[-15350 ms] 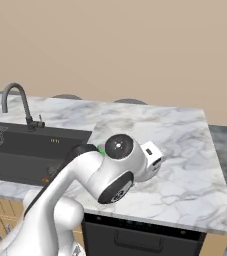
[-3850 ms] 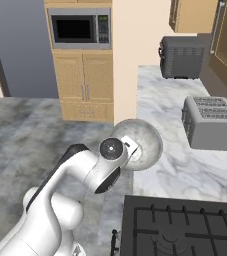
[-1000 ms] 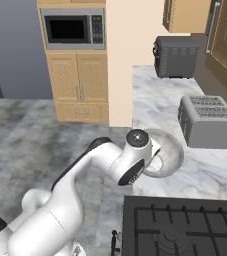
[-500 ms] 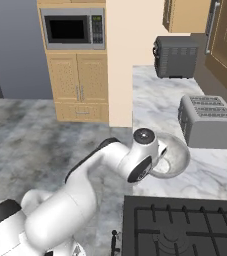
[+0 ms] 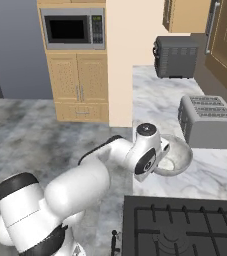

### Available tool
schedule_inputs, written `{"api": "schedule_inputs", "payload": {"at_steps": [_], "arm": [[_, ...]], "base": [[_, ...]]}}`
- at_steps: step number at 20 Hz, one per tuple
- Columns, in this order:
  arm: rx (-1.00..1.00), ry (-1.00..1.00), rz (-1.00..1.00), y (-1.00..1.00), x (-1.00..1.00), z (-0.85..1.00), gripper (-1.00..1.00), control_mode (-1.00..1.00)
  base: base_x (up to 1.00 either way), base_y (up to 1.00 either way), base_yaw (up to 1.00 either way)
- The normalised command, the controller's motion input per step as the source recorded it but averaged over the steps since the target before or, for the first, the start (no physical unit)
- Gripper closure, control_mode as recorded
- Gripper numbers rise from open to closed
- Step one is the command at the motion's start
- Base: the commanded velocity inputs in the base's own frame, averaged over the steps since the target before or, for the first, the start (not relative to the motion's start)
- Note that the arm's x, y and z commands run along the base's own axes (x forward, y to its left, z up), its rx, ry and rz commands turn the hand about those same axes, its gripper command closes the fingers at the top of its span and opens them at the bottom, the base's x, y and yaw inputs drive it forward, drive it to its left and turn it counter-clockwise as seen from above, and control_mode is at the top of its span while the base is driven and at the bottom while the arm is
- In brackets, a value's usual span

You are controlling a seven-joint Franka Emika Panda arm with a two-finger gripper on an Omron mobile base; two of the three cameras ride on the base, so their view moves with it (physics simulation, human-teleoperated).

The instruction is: Clear the mugs and bowl far away from the sink.

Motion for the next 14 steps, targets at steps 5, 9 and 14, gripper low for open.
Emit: {"api": "schedule_inputs", "payload": {"at_steps": [5, 9, 14], "arm": [[0.00, 0.00, 0.00, -0.27, 0.18, -0.11, 1.00, -1.00], [0.00, 0.00, 0.00, -0.36, 0.26, -0.19, 1.00, -1.00], [0.00, 0.00, 0.00, -0.40, 0.33, -0.19, 1.00, -1.00]], "base": [[0.00, 0.00, 0.00], [0.00, 0.00, 0.00], [0.00, 0.00, 0.00]]}}
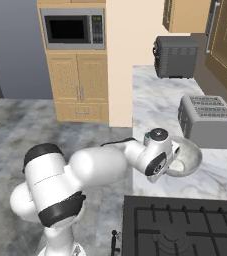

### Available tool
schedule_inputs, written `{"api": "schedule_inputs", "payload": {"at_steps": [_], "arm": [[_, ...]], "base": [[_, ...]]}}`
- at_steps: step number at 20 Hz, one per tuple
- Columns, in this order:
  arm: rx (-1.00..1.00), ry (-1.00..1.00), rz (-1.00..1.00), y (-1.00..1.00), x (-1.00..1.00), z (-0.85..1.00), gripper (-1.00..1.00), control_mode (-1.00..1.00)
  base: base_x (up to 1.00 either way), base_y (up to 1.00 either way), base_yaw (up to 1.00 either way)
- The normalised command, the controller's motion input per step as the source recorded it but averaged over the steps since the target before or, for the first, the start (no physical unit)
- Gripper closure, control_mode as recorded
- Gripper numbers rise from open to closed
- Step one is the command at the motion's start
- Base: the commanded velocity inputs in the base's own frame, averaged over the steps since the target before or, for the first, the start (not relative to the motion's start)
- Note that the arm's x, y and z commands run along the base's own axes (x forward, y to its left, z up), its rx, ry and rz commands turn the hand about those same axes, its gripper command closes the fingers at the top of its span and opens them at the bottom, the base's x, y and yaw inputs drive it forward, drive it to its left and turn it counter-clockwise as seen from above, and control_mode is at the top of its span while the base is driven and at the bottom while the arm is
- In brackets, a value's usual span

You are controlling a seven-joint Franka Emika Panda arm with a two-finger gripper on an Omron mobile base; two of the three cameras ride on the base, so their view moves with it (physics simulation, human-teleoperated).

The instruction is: Clear the mugs and bowl far away from the sink.

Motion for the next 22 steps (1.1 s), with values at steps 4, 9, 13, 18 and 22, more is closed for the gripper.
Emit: {"api": "schedule_inputs", "payload": {"at_steps": [4, 9, 13, 18, 22], "arm": [[0.00, 0.00, 0.00, -0.47, 0.32, -0.12, 1.00, -1.00], [0.00, 0.00, 0.00, -0.53, 0.29, -0.03, 1.00, -1.00], [0.00, 0.01, 0.00, -0.49, 0.21, 0.00, 1.00, -1.00], [0.00, 0.02, 0.00, -0.40, 0.12, 0.00, 1.00, -1.00], [0.00, 0.05, 0.00, -0.33, 0.12, 0.00, 1.00, -1.00]], "base": [[0.00, 0.00, 0.00], [0.00, 0.00, 0.00], [0.00, 0.00, 0.00], [0.00, 0.00, 0.00], [0.00, 0.00, 0.00]]}}
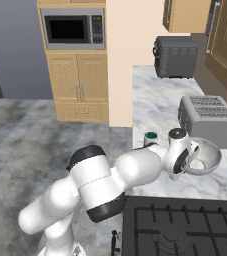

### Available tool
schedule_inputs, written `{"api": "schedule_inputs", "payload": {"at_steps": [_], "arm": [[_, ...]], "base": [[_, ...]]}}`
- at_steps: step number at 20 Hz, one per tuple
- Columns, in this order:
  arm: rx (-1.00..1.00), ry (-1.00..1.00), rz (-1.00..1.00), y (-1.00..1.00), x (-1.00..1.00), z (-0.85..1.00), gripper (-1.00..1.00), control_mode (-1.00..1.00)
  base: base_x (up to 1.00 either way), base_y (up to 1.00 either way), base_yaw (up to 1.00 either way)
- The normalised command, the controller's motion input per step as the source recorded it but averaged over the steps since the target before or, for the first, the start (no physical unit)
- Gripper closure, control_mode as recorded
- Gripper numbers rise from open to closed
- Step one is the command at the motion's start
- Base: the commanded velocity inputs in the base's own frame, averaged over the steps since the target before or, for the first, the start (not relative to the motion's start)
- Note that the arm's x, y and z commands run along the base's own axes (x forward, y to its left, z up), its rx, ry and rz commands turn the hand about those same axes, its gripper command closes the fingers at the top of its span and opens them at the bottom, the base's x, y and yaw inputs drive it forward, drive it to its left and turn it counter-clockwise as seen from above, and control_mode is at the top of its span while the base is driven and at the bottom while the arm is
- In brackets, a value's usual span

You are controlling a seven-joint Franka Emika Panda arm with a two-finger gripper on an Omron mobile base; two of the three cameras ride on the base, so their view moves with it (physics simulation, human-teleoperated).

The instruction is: Clear the mugs and bowl far away from the sink.

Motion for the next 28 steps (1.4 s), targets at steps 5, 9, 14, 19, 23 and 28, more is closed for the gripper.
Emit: {"api": "schedule_inputs", "payload": {"at_steps": [5, 9, 14, 19, 23, 28], "arm": [[0.00, 0.05, 0.00, -0.19, 0.10, -0.09, -1.00, -1.00], [0.00, 0.00, 0.02, 0.00, 0.00, -0.01, -1.00, -1.00], [0.00, -0.09, 0.03, 0.00, -0.05, 0.04, -1.00, -1.00], [0.00, -0.22, 0.00, 0.00, -0.29, 0.25, -1.00, -1.00], [-0.01, -0.33, 0.00, 0.00, -0.54, 0.67, -1.00, -1.00], [-0.12, -0.31, 0.01, 0.62, -0.51, 0.79, -1.00, -1.00]], "base": [[0.00, 0.00, 0.00], [0.00, 0.00, 0.00], [0.00, 0.00, 0.00], [0.00, 0.00, 0.00], [0.00, 0.00, 0.00], [0.00, 0.00, 0.00]]}}
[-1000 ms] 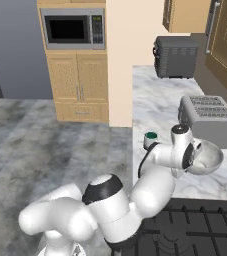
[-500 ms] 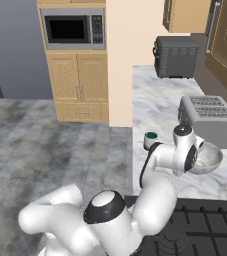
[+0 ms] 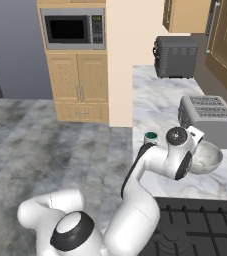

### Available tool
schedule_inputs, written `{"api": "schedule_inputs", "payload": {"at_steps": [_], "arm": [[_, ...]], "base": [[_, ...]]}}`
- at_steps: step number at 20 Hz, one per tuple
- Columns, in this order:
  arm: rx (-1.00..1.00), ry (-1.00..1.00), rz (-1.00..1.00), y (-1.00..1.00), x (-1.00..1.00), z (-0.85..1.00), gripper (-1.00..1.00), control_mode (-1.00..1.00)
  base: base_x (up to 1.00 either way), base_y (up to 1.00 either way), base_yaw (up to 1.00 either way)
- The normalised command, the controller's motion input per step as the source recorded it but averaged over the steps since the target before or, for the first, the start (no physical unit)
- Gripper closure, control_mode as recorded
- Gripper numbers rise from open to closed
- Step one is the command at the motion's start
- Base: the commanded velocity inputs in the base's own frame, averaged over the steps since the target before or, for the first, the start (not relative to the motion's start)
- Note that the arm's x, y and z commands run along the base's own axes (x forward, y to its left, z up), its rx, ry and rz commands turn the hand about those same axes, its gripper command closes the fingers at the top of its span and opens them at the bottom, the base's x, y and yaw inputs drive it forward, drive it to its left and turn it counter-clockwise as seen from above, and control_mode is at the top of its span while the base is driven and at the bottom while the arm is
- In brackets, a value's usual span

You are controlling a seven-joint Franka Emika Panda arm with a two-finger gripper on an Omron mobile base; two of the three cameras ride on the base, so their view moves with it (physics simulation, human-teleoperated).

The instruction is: Clear the mugs and bowl far away from the sink.

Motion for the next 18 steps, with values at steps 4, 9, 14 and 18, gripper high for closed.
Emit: {"api": "schedule_inputs", "payload": {"at_steps": [4, 9, 14, 18], "arm": [[-0.20, -0.21, 0.07, 1.00, -0.29, 0.59, -1.00, -1.00], [-0.18, -0.15, 0.12, 0.88, -0.03, 0.83, -1.00, -1.00], [-0.09, -0.06, 0.17, 0.38, -0.02, 0.83, -1.00, -1.00], [-0.02, 0.03, 0.15, 0.07, 0.02, 0.27, -1.00, -1.00]], "base": [[0.00, 0.00, 0.00], [0.00, 0.00, 0.00], [0.00, 0.00, 0.00], [0.00, 0.00, 0.00]]}}
